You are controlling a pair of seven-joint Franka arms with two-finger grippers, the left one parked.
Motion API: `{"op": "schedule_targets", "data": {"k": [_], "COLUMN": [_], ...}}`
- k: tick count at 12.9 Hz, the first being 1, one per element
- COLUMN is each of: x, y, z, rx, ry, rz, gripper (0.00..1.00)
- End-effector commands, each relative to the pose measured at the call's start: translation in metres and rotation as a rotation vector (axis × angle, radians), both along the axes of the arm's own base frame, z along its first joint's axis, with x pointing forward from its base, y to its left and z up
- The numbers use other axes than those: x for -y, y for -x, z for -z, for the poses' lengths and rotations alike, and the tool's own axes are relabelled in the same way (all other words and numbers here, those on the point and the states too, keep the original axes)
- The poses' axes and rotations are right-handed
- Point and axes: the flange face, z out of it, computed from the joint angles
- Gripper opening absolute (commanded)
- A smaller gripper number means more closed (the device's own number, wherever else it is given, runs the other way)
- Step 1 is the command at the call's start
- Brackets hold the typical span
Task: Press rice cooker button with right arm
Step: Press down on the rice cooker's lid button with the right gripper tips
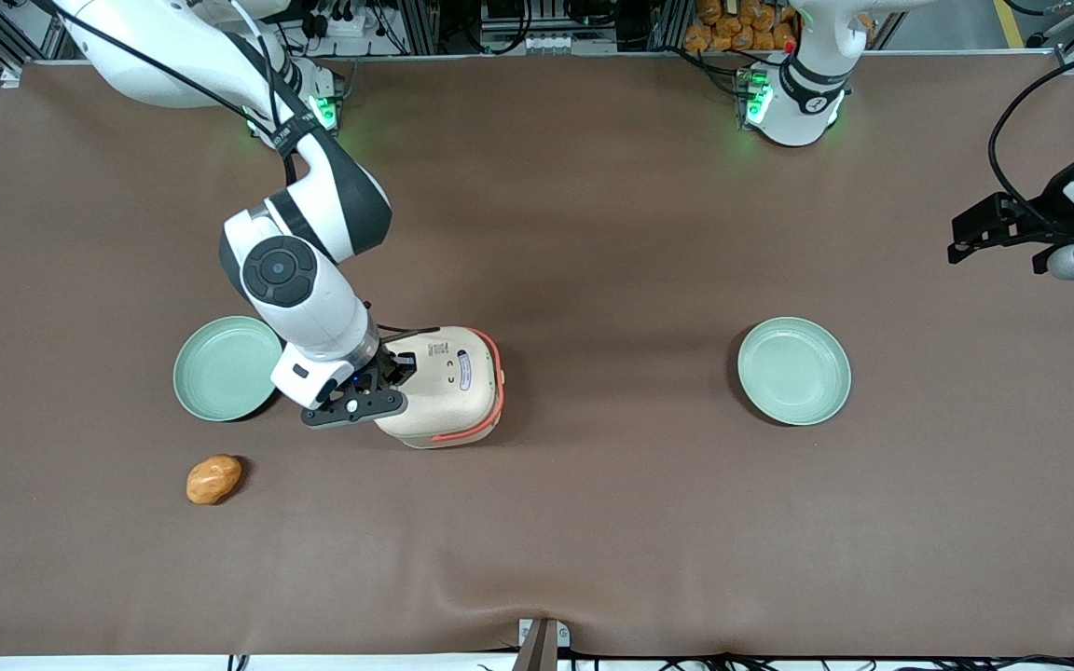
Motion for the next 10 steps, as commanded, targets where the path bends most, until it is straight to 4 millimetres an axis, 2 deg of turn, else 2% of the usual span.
{"op": "schedule_targets", "data": {"k": [1, 5, 7, 8, 10], "x": [-0.009, -0.009, -0.009, -0.015, -0.015], "y": [0.013, 0.019, 0.014, 0.016, 0.009], "z": [0.050, 0.061, 0.044, 0.029, 0.002], "rx": [-0.038, -0.039, -0.028, -0.038, -0.067], "ry": [0.020, 0.014, -0.004, -0.006, -0.012], "rz": [-0.010, 0.001, 0.010, 0.004, 0.029], "gripper": [0.06, 0.06, 0.07, 0.07, 0.08]}}
